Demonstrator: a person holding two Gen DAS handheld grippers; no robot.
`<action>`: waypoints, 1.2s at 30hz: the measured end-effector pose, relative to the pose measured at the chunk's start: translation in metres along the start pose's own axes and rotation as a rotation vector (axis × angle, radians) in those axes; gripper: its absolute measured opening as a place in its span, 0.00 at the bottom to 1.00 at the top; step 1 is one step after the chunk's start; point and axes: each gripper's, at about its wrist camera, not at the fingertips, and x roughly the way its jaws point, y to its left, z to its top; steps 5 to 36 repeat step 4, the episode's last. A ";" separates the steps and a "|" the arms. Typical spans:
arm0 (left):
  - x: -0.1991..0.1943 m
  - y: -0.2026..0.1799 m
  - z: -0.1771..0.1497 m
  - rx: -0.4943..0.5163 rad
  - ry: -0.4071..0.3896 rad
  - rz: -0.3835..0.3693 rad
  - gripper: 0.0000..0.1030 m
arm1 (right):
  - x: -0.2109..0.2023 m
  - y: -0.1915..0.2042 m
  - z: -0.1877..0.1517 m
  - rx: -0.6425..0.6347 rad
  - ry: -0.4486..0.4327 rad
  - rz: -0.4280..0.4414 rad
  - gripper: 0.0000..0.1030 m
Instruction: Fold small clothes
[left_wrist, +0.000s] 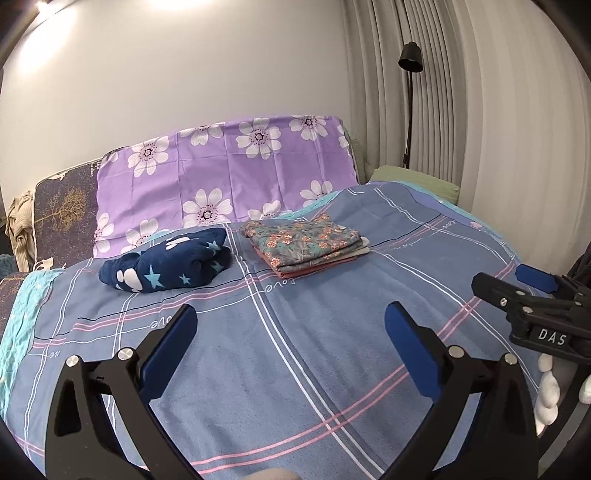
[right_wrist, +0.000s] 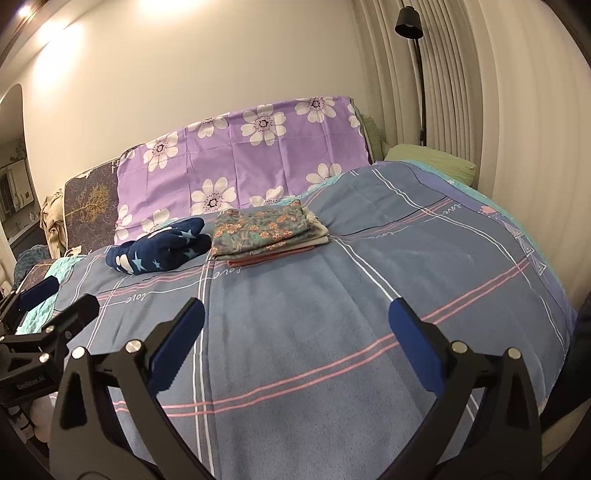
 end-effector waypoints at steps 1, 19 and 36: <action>0.000 0.000 0.000 -0.002 0.002 -0.003 0.99 | 0.000 -0.001 0.000 0.000 0.002 0.002 0.98; 0.002 0.000 -0.003 0.000 0.019 -0.019 0.99 | 0.002 -0.001 -0.003 -0.007 0.011 0.006 0.98; 0.002 0.000 -0.003 0.000 0.019 -0.019 0.99 | 0.002 -0.001 -0.003 -0.007 0.011 0.006 0.98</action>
